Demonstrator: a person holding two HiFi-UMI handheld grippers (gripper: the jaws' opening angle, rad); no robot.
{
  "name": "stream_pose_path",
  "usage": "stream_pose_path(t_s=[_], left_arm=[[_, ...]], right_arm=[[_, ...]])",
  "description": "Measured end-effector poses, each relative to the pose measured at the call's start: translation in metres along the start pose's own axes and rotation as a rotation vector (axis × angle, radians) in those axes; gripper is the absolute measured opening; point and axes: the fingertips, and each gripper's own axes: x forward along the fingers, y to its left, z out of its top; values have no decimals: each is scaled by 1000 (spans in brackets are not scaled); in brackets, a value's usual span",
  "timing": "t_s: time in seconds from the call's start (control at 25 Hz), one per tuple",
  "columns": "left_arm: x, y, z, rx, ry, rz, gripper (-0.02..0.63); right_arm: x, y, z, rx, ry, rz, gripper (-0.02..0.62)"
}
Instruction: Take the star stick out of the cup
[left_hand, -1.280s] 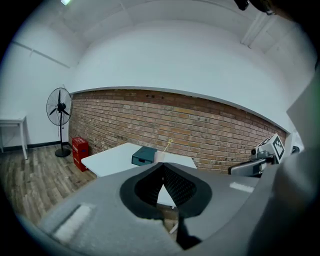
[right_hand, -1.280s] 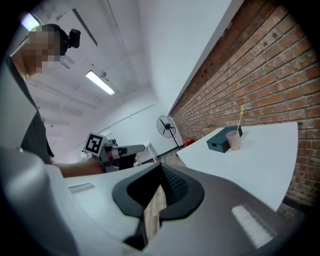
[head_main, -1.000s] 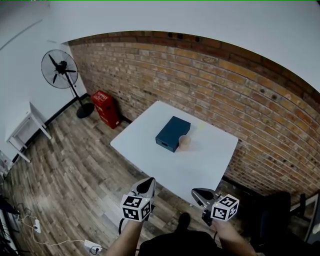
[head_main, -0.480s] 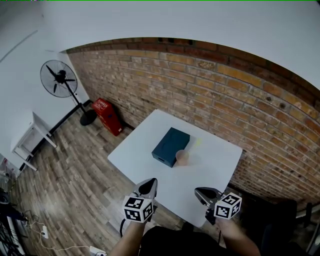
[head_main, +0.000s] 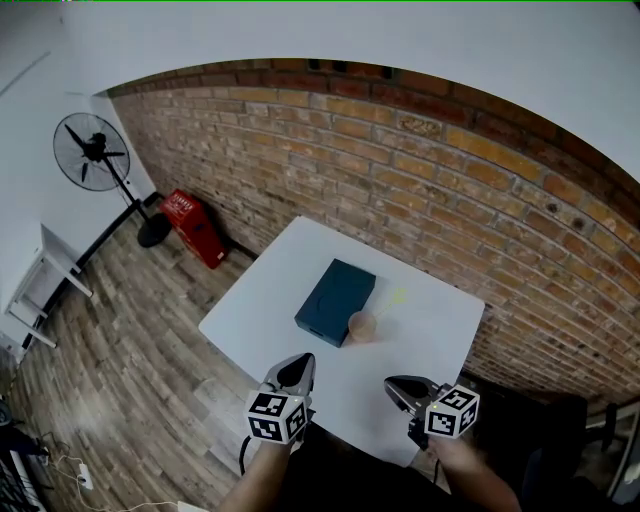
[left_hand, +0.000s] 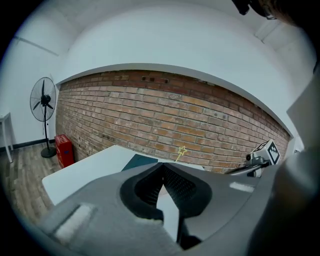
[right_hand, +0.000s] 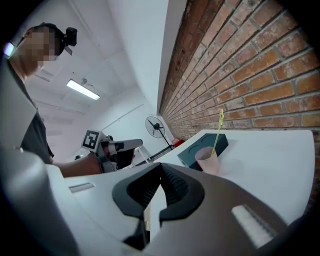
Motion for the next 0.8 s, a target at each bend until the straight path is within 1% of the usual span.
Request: stream_pose_path(t_s=[0.12, 0.28, 0.44, 0.64, 0.8], left_arm=[[26, 21, 11, 21, 12, -52, 6], [56, 57, 37, 48, 7, -105, 6], [85, 73, 45, 62, 24, -178, 6], [102, 86, 40, 88, 76, -266, 6], [111, 95, 42, 104, 94, -332, 6]], right_arm=[[21, -15, 18, 10, -28, -56, 0], [54, -27, 47, 0, -62, -104, 0], [70, -43, 66, -13, -70, -180, 1], [77, -62, 72, 31, -119, -291, 1], [84, -62, 70, 54, -147, -359, 2]])
